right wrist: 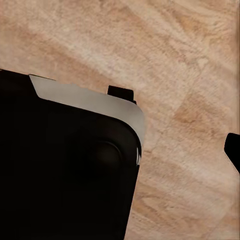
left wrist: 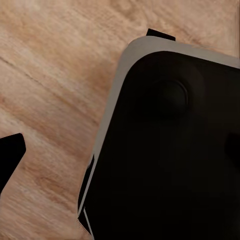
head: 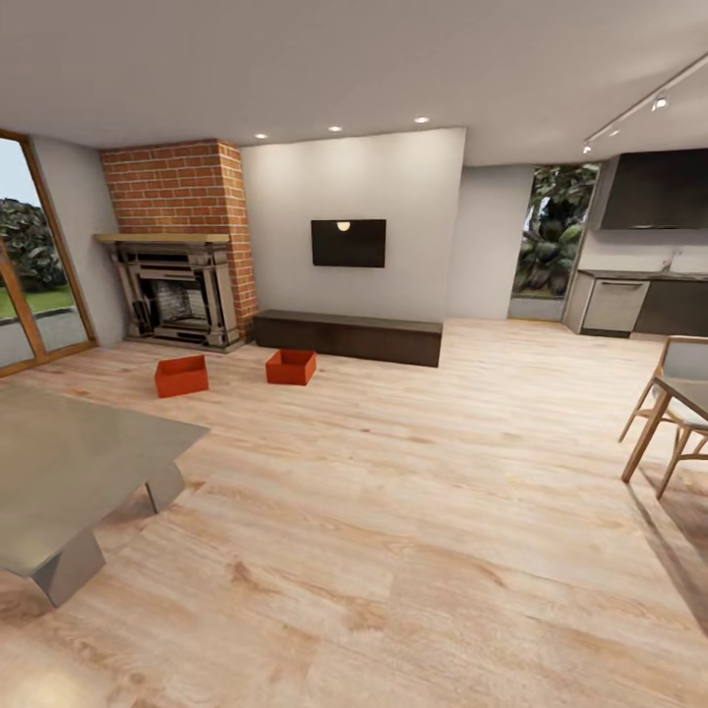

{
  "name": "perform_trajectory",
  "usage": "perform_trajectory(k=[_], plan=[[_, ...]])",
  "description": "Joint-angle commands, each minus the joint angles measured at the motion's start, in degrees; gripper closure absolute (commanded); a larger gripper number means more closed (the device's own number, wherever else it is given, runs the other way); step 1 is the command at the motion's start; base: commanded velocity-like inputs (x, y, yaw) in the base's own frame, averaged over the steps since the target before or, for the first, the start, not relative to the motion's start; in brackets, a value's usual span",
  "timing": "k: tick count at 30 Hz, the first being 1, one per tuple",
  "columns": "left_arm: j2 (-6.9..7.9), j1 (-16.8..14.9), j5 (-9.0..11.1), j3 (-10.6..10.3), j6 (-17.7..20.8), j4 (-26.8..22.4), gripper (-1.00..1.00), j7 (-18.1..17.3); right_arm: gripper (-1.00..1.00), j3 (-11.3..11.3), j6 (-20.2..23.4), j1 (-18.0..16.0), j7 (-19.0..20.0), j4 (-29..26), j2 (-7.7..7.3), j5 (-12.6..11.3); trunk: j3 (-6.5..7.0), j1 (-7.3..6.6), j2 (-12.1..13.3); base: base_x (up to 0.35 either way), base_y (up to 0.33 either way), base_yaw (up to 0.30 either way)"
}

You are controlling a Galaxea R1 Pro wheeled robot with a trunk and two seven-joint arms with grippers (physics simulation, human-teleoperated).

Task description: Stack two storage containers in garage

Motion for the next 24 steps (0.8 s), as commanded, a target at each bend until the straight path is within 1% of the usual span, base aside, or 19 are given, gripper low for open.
perform_trajectory(k=[1, 7, 15, 24], plan=[[-0.01, -0.02, 0.18, 0.15, -0.15, 0.01, -1.00, 0.07, -1.00, 0.25, -0.32, -0.07, 0.04, 0.18, 0.02, -0.21, -0.06, 0.03, -0.03, 0.323, 0.000, 0.000], [0.00, -0.02, 0.18, 0.15, -0.19, 0.01, -1.00, 0.07, -1.00, 0.17, -0.43, -0.04, 0.09, 0.20, -0.14, -0.37, -0.06, 0.03, -0.03, 0.323, 0.000, 0.000], [0.00, -0.02, 0.13, 0.21, -0.23, 0.01, -1.00, 0.07, -1.00, 0.19, -0.36, -0.06, 0.13, 0.20, 0.10, -0.38, -0.06, 0.03, -0.03, 0.323, 0.000, 0.000], [-0.01, -0.02, 0.09, 0.24, -0.24, -0.07, -1.00, 0.07, -1.00, 0.22, -0.36, -0.07, 0.09, 0.20, 0.13, 0.14, -0.06, 0.03, -0.03, 0.323, 0.000, 0.000]])
